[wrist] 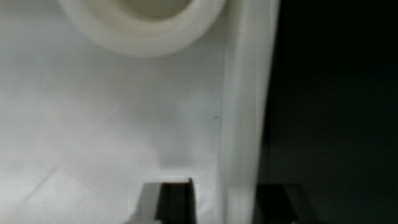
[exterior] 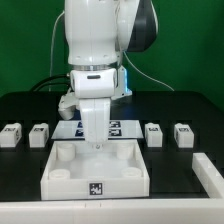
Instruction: Assemble one leg
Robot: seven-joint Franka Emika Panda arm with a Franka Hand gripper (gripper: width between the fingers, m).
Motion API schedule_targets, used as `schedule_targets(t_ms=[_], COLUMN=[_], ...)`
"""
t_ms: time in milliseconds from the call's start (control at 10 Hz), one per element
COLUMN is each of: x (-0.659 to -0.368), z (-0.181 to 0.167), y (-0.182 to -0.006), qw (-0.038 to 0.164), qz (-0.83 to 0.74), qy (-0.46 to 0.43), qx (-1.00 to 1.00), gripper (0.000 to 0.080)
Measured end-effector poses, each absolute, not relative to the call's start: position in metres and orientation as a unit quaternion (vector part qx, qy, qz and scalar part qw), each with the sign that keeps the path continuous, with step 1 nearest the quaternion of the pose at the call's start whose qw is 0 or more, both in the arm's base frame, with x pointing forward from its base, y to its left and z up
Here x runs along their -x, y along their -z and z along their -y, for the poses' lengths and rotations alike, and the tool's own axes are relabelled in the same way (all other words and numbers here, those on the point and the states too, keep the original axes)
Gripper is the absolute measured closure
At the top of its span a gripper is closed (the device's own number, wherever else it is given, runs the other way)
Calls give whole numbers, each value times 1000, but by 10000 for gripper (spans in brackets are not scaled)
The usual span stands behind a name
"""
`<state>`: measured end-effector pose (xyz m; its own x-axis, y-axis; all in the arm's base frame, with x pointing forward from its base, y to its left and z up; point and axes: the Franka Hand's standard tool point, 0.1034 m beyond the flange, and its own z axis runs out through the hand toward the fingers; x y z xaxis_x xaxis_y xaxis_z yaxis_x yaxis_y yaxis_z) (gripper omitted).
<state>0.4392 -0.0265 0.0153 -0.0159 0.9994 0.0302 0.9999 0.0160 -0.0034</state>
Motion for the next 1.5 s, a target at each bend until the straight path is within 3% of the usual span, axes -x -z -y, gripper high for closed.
schedule_targets(t_ms=[800,1300,1500], x=[-439,-479,-488], z=[27,-40,-49], y=[-15,-16,-16], qw=[12,7,4], qz=[712,687,691], qy=[10,43,53], qx=[702,725,721], gripper=[744,742,742])
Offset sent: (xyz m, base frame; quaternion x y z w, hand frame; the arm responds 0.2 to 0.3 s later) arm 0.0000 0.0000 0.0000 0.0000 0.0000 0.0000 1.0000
